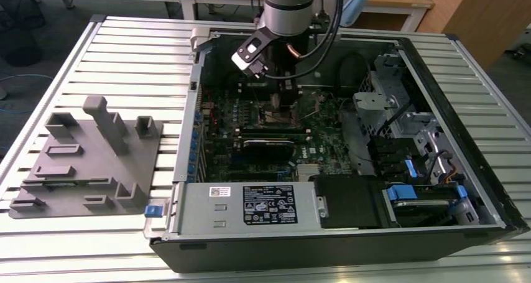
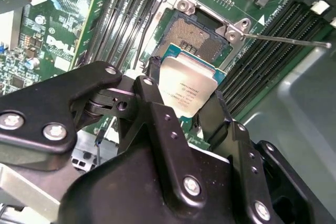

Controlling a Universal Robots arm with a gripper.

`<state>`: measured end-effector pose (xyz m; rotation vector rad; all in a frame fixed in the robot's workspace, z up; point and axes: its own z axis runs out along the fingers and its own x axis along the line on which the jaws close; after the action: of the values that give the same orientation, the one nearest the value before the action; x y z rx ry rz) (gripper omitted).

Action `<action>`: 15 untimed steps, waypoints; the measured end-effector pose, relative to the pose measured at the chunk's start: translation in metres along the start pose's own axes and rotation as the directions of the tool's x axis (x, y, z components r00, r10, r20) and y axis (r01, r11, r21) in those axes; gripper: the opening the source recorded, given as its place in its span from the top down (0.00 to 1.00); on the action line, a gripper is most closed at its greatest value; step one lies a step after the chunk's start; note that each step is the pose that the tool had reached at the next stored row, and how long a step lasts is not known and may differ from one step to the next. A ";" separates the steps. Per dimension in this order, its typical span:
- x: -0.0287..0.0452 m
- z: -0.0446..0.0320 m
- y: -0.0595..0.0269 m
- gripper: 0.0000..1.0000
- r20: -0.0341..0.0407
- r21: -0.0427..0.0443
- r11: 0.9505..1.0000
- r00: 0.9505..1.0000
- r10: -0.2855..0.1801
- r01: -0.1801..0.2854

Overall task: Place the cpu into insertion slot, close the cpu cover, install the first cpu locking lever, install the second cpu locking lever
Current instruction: 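Place the cpu into insertion slot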

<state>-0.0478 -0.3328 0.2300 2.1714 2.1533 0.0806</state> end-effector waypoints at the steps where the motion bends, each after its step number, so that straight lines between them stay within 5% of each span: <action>1: 0.0000 0.0018 -0.0002 0.46 0.000 0.000 1.000 1.000 0.000 0.000; 15: 0.0000 0.0056 -0.0008 0.46 0.000 0.000 1.000 1.000 0.000 0.000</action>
<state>-0.0480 -0.3329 0.2243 2.1711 2.1532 0.0800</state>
